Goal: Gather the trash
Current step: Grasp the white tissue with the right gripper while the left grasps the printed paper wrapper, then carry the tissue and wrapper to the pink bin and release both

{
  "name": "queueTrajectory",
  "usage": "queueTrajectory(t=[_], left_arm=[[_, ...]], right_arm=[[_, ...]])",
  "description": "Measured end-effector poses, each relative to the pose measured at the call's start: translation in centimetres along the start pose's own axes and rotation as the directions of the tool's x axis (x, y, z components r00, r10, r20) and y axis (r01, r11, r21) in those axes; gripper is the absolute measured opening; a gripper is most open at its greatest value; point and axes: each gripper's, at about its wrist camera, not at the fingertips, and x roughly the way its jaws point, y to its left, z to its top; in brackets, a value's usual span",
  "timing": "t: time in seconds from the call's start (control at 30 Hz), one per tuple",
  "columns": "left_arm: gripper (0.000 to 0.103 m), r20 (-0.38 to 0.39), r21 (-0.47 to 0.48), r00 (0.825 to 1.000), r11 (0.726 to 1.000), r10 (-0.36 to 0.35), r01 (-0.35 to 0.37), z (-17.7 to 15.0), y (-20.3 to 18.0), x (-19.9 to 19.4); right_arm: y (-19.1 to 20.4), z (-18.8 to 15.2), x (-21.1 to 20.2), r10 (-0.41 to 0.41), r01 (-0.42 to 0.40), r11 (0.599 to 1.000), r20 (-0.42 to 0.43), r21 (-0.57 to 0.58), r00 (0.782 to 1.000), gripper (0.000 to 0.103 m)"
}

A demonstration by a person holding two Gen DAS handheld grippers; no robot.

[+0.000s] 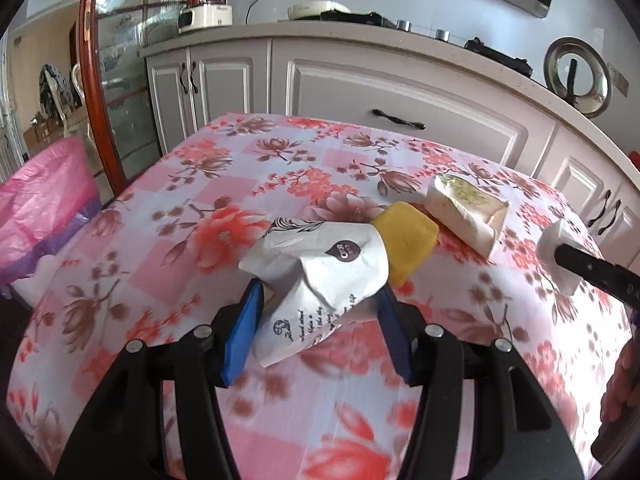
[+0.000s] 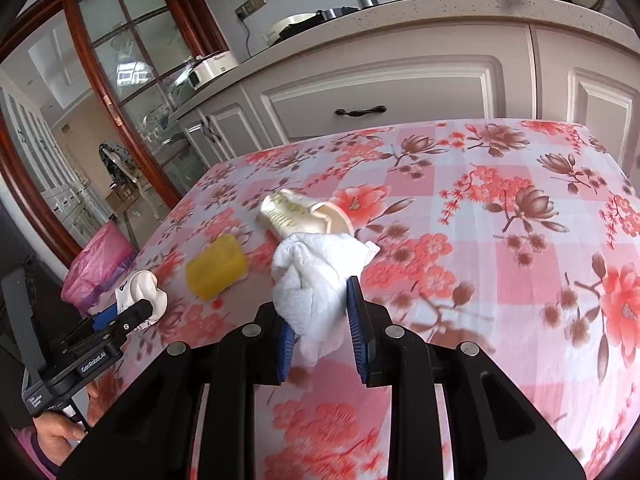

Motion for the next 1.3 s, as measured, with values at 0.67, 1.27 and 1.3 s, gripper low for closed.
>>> queueTrajectory(t=[0.67, 1.27, 1.3], left_arm=[[0.055, 0.08, -0.019, 0.996, 0.999, 0.035, -0.034, -3.9, 1.8, -8.7], [0.055, 0.222, -0.095, 0.97, 0.992, 0.103, -0.084, -5.0, 7.1, -16.5], [0.055, 0.228, -0.101, 0.968, 0.991, 0.108, -0.086, -5.1, 7.5, -16.8]], right_arm=[[8.6, -4.3, -3.1, 0.064, -0.069, 0.981, -0.034, -0.179, 0.997, 0.025], [17.9, -5.8, -6.2, 0.062, -0.03, 0.904, 0.063, -0.427, 0.996, 0.025], [18.3, -5.9, -6.2, 0.068, -0.034, 0.902, 0.064, -0.431, 0.996, 0.025]])
